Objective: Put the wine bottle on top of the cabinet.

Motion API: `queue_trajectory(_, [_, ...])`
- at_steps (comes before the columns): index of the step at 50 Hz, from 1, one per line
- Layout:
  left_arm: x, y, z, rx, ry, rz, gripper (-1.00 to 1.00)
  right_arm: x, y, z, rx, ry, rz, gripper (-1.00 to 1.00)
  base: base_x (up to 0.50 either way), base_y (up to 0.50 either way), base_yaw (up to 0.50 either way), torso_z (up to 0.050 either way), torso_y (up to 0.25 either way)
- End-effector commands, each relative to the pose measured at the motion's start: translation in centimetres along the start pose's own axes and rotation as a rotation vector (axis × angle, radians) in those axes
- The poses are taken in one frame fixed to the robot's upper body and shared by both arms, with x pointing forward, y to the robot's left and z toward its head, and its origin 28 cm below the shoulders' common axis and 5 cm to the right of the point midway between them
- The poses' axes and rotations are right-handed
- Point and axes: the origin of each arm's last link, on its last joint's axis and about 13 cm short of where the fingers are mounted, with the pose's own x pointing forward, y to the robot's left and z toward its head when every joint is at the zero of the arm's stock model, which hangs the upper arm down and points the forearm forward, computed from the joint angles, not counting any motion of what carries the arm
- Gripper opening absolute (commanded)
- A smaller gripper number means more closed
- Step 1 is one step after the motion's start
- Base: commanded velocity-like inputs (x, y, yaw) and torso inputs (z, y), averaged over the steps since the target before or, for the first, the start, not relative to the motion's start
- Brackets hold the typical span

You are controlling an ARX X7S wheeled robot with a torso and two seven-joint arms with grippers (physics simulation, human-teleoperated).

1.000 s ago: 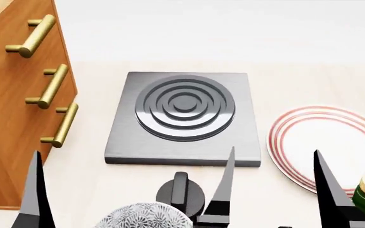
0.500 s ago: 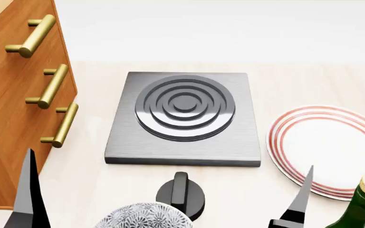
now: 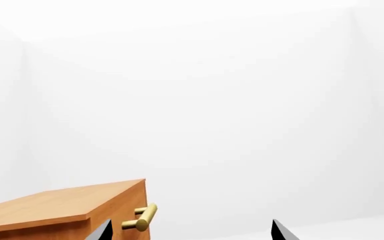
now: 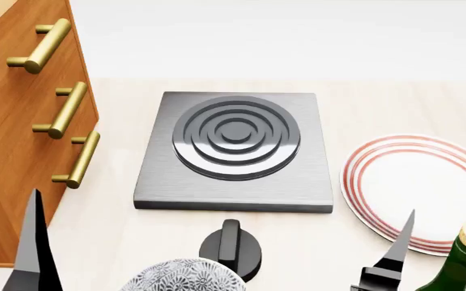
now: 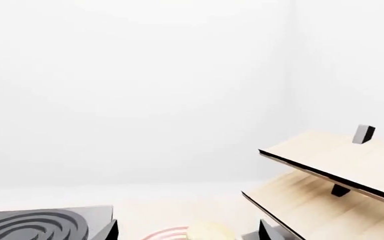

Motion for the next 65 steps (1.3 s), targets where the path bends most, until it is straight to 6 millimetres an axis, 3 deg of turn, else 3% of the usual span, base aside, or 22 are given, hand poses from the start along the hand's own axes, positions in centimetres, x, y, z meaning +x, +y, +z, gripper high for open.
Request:
queue_trajectory(1, [0.1, 0.3, 0.3, -0.013, -0.036, 0.015, 1.0, 1.0, -0.3, -1.2, -0.018, 0.025, -0.021, 1.0, 0.0, 0.0, 0.0, 0.0, 0.0])
queue_trajectory(12, [0.1, 0.3, 0.3, -0.013, -0.034, 0.015, 1.0, 0.8, -0.7, -3.0, -0.006, 0.072, -0.049, 1.0, 0.0, 0.0, 0.0, 0.0, 0.0])
queue_trajectory(26, [0.1, 0.3, 0.3, -0.012, -0.03, 0.015, 1.0, 0.8, -0.6, -2.7, 0.003, 0.064, -0.049, 1.0, 0.0, 0.0, 0.0, 0.0, 0.0])
queue_trajectory(27, [0.1, 0.3, 0.3, -0.012, -0.029, 0.014, 1.0, 0.7, -0.6, -2.7, 0.002, 0.059, -0.049, -1.0, 0.0, 0.0, 0.0, 0.0, 0.0])
queue_trajectory(45, [0.1, 0.2, 0.3, -0.013, -0.023, 0.01, 1.0, 0.6, -0.5, -3.1, 0.011, 0.07, -0.043, -1.0, 0.0, 0.0, 0.0, 0.0, 0.0])
queue_trajectory(56, [0.1, 0.1, -0.2, -0.039, 0.042, -0.013, 1.0, 2.4, -0.8, 0.7, 0.074, 0.009, -0.027, -1.0, 0.0, 0.0, 0.0, 0.0, 0.0])
queue_trajectory(65, [0.1, 0.0, -0.2, -0.038, 0.052, -0.022, 1.0, 3.3, -0.4, 2.5, 0.046, -0.026, 0.014, -1.0, 0.0, 0.0, 0.0, 0.0, 0.0])
